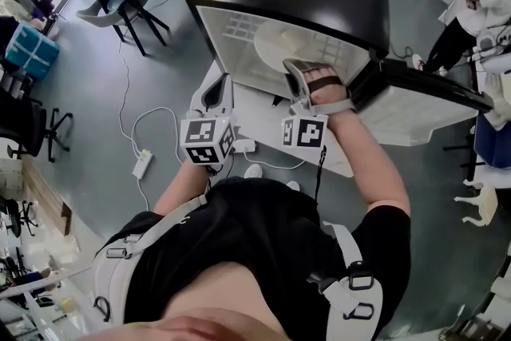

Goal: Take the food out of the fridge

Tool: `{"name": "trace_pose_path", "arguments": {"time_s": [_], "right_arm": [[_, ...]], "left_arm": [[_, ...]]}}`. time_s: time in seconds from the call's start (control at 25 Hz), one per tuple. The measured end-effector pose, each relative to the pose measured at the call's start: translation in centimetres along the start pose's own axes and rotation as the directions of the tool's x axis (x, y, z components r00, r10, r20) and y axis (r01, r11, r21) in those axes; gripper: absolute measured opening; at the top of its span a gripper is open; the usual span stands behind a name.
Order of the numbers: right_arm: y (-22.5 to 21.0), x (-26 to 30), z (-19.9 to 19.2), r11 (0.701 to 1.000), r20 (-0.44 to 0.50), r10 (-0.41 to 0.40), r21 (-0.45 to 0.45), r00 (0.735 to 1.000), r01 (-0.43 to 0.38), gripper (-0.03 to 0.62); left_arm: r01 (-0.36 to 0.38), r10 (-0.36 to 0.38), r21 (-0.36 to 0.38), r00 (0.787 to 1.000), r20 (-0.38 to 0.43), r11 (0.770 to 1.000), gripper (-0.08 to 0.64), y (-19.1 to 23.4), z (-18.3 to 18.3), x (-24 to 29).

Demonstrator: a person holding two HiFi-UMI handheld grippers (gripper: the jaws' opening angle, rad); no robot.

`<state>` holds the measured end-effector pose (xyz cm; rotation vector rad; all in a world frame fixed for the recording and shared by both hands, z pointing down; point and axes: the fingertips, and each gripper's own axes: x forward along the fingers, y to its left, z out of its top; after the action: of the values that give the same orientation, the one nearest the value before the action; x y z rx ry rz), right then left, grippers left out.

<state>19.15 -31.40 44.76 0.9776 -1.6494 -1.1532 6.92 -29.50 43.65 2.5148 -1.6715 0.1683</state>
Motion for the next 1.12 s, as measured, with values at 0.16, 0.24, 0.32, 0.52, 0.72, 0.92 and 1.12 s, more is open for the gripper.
{"name": "trace_pose_path", "arguments": {"time_s": [0.16,0.24,0.32,0.52,0.72,0.92,1.12], "right_arm": [[0.1,-0.2,2.5,1.0,0.073,0.01,-0.021,0.997,-0.009,0.028],[0.3,-0.2,3.7,1.0,0.105,0.014,-0.023,0.994,-0.012,0.028],[0.7,-0.2,4.8,0.999,0.135,0.024,-0.027,0.991,-0.021,0.028],[1.4,-0.2,7.8,0.998,0.214,0.05,-0.057,0.975,-0.039,0.026],[2.4,-0.6,10.5,0.981,0.277,0.104,-0.185,0.955,-0.053,0.026],[2.1,-0.8,12.6,0.969,0.318,0.111,-0.243,0.941,-0.032,0.026],[2.4,-1.0,13.7,0.96,0.341,0.137,-0.276,0.93,-0.04,0.026]], "left_arm": [[-0.032,0.032,0.0,0.999,0.004,0.999,-0.002,0.9,0.1,-0.8],[-0.052,0.052,-0.002,0.999,0.004,0.999,-0.002,1.5,0.0,-1.4],[-0.075,0.075,-0.005,0.997,0.004,0.997,-0.002,2.3,-0.1,-2.0],[-0.139,0.139,-0.02,0.99,0.0,0.99,-0.002,4.4,-0.6,-3.7],[-0.191,0.191,-0.039,0.982,0.001,0.981,-0.002,6.1,-0.9,-5.5],[-0.223,0.224,-0.057,0.974,0.015,0.973,-0.002,7.2,-0.8,-6.5],[-0.245,0.247,-0.074,0.969,0.02,0.967,-0.002,7.7,-1.0,-7.1]]}}
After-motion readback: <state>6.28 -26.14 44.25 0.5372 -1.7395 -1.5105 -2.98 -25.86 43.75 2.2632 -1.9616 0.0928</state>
